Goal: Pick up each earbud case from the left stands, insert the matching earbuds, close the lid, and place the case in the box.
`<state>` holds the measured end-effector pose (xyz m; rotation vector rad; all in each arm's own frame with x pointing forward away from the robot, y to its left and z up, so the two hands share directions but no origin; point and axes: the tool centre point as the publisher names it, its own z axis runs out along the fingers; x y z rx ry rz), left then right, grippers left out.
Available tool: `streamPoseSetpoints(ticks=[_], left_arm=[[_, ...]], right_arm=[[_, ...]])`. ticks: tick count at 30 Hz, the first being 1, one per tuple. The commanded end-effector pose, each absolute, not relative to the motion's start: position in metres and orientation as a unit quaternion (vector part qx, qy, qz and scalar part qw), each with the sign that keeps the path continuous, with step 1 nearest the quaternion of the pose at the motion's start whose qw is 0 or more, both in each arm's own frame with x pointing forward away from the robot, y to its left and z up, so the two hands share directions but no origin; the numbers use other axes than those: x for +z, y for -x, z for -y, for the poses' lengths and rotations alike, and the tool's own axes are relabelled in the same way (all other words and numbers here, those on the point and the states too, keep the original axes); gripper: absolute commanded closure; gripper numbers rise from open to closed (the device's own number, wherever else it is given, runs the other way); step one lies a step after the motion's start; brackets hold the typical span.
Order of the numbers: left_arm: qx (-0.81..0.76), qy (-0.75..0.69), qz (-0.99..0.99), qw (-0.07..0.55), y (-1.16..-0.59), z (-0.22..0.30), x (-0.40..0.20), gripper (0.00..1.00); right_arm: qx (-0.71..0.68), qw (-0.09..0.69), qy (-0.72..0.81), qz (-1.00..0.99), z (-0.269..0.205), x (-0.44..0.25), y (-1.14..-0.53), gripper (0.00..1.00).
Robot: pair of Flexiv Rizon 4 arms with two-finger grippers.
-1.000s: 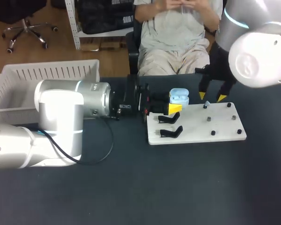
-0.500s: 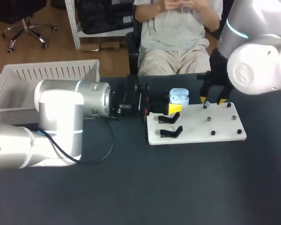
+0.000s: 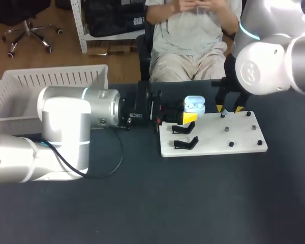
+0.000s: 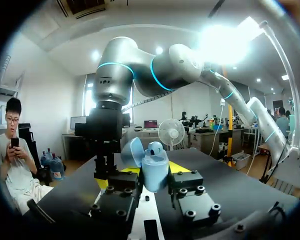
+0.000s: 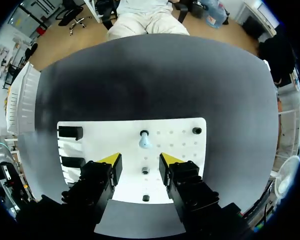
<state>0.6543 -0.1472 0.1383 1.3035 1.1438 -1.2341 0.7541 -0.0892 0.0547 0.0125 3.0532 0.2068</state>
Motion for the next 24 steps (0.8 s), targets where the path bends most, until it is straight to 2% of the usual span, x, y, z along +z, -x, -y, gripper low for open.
streamPoseSetpoints(ticks=[1,24], left_arm=[[-0.507,-0.535,-0.469,0.486,-0.655,0.147,0.138,1.00],[-0.507,-0.535,-0.469,0.486,-0.655,0.147,0.138,1.00]], right_arm=[[0.065,0.032,-0.004,-0.997,0.088,0.049,-0.765,0.54],[0.051,0.013,0.001,-0.999,0.096,0.033,-0.770,0.64]])
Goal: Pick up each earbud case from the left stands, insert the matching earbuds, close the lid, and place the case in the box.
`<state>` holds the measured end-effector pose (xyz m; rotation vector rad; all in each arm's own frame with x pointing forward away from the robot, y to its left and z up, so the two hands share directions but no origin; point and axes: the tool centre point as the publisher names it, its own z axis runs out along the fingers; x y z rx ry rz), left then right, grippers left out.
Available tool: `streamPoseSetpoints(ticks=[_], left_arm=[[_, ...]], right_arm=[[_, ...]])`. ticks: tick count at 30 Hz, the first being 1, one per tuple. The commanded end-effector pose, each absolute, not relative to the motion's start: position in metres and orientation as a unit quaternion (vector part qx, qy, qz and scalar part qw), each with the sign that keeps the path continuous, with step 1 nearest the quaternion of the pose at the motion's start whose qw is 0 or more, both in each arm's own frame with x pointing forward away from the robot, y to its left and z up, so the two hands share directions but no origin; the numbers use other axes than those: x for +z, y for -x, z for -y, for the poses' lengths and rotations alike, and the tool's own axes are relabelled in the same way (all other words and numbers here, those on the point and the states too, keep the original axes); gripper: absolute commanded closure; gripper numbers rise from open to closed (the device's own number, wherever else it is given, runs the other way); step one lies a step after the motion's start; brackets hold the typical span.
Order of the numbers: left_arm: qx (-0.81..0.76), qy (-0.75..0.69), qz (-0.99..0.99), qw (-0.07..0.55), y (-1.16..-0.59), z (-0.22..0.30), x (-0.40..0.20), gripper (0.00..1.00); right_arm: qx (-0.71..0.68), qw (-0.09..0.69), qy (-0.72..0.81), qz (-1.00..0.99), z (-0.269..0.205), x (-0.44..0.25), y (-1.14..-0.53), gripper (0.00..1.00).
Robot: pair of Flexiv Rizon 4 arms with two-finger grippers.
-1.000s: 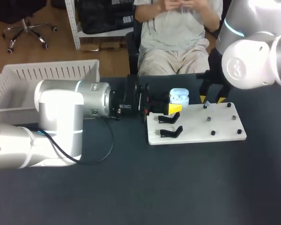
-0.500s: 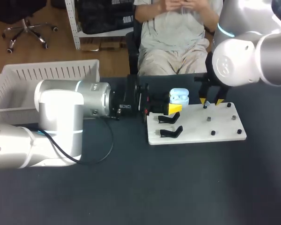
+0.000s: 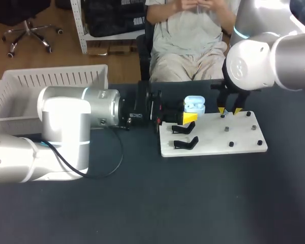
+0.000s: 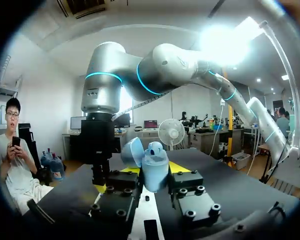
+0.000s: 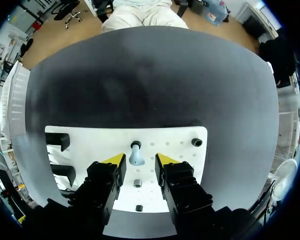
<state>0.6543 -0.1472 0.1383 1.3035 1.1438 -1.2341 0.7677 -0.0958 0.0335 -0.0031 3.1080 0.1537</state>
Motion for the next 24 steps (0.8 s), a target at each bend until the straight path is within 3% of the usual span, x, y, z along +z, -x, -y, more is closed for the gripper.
streamPoseSetpoints(ticks=[1,24], left_arm=[[-0.507,-0.535,-0.469,0.486,-0.6547,0.1474,0.1376,1.00],[-0.507,-0.535,-0.469,0.486,-0.6547,0.1474,0.1376,1.00]], right_arm=[[0.051,0.012,0.001,-0.999,0.0959,0.0328,-0.7701,0.64],[0.052,0.005,0.000,-0.999,0.0929,0.0300,-0.7649,0.77]])
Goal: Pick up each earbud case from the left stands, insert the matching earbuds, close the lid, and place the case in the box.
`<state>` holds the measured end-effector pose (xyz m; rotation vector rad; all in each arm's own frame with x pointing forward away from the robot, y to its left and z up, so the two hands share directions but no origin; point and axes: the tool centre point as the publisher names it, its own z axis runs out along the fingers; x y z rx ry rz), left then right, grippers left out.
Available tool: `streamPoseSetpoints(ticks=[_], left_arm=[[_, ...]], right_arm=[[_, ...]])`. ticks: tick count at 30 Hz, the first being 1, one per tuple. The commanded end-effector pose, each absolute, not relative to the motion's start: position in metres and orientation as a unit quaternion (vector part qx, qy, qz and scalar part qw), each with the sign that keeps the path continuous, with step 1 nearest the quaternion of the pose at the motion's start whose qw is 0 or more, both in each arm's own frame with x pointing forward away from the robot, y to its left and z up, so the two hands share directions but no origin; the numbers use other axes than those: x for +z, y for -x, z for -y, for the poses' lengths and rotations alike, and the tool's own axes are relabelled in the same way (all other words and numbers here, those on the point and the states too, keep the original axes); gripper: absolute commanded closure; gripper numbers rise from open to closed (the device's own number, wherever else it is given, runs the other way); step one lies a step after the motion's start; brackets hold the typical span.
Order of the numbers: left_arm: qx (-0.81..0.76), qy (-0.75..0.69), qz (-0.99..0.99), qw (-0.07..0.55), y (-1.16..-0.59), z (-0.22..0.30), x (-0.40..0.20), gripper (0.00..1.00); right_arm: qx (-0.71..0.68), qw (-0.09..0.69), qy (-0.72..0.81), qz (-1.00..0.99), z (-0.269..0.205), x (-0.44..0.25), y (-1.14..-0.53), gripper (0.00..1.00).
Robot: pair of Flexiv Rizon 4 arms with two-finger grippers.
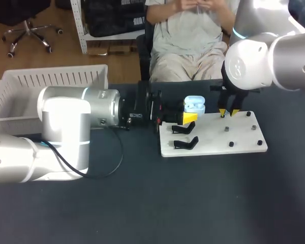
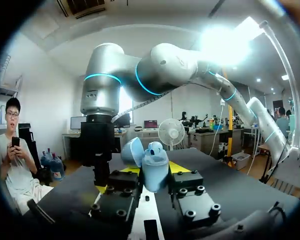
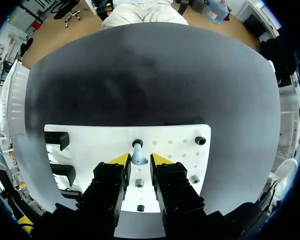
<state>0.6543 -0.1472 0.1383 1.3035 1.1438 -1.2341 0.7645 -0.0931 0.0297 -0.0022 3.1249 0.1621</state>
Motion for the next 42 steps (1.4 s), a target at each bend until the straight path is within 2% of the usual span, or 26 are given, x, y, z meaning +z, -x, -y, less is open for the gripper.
streamPoseSetpoints(ticks=[1,17,19,23,42], left_arm=[[-0.507,-0.535,-0.469,0.486,-0.655,0.147,0.138,1.00],[-0.507,-0.535,-0.469,0.486,-0.655,0.147,0.138,1.00],[-0.507,-0.535,-0.469,0.486,-0.655,0.147,0.138,1.00],[-0.507,-0.535,-0.469,0.486,-0.655,0.147,0.138,1.00],[-0.507,-0.535,-0.469,0.486,-0.655,0.147,0.138,1.00]], right_arm=[[0.052,0.004,-0.001,-0.999,0.093,0.030,-0.765,0.77],[0.052,0.003,-0.002,-0.999,0.091,0.029,-0.761,0.84],[0.052,0.003,-0.003,-0.999,0.091,0.029,-0.761,0.86],[0.052,0.003,-0.003,-0.999,0.091,0.029,-0.761,1.00],[0.056,0.018,-0.007,-0.998,0.097,0.066,-0.756,1.00]])
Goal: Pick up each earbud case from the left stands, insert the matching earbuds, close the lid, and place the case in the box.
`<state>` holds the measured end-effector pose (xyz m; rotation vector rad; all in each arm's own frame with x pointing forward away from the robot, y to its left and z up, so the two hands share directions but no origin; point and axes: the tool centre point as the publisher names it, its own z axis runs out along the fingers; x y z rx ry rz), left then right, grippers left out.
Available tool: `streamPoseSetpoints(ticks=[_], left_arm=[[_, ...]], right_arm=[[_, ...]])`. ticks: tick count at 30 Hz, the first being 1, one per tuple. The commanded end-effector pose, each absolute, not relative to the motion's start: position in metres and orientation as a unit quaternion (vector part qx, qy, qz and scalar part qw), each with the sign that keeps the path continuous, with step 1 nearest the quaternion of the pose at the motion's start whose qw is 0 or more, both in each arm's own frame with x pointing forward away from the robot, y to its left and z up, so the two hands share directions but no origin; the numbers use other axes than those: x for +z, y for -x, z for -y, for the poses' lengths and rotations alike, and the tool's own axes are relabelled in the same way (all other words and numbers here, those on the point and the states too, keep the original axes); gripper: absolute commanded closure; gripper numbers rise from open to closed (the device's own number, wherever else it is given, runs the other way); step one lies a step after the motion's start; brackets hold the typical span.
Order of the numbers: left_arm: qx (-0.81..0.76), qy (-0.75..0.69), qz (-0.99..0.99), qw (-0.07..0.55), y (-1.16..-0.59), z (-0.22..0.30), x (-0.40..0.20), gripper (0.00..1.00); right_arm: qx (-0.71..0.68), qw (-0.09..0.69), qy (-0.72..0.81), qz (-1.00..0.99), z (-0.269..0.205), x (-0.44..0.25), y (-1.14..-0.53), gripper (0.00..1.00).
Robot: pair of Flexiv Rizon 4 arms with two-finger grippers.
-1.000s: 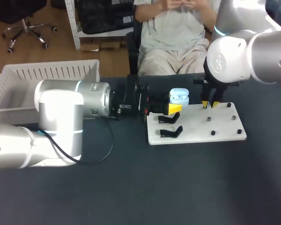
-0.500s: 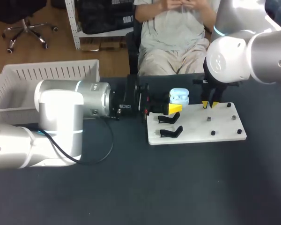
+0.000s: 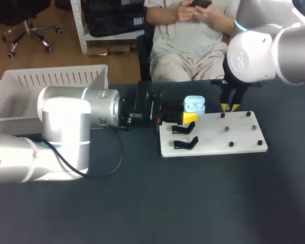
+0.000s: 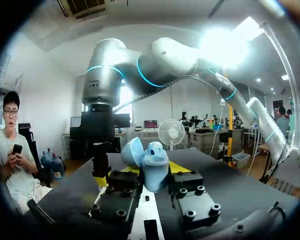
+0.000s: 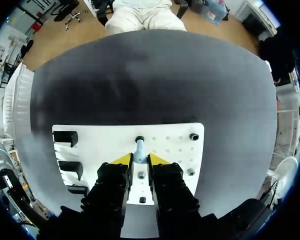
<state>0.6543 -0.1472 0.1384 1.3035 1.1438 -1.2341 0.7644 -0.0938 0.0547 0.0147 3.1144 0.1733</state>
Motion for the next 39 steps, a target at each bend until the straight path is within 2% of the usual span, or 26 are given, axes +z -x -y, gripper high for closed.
streamPoseSetpoints(ticks=[1,15,25,39], left_arm=[[-0.507,-0.535,-0.469,0.486,-0.655,0.147,0.138,1.00],[-0.507,-0.535,-0.469,0.486,-0.655,0.147,0.138,1.00],[-0.507,-0.535,-0.469,0.486,-0.655,0.147,0.138,1.00],[-0.507,-0.535,-0.469,0.486,-0.655,0.147,0.138,1.00]], right_arm=[[0.056,0.019,-0.008,-0.998,0.098,0.071,-0.755,1.00],[0.054,0.049,-0.031,-0.997,0.117,0.150,-0.739,1.00],[0.028,0.071,-0.009,-0.997,0.105,0.206,-0.712,1.00],[0.016,0.006,0.125,-0.992,0.057,0.239,-0.639,1.00]])
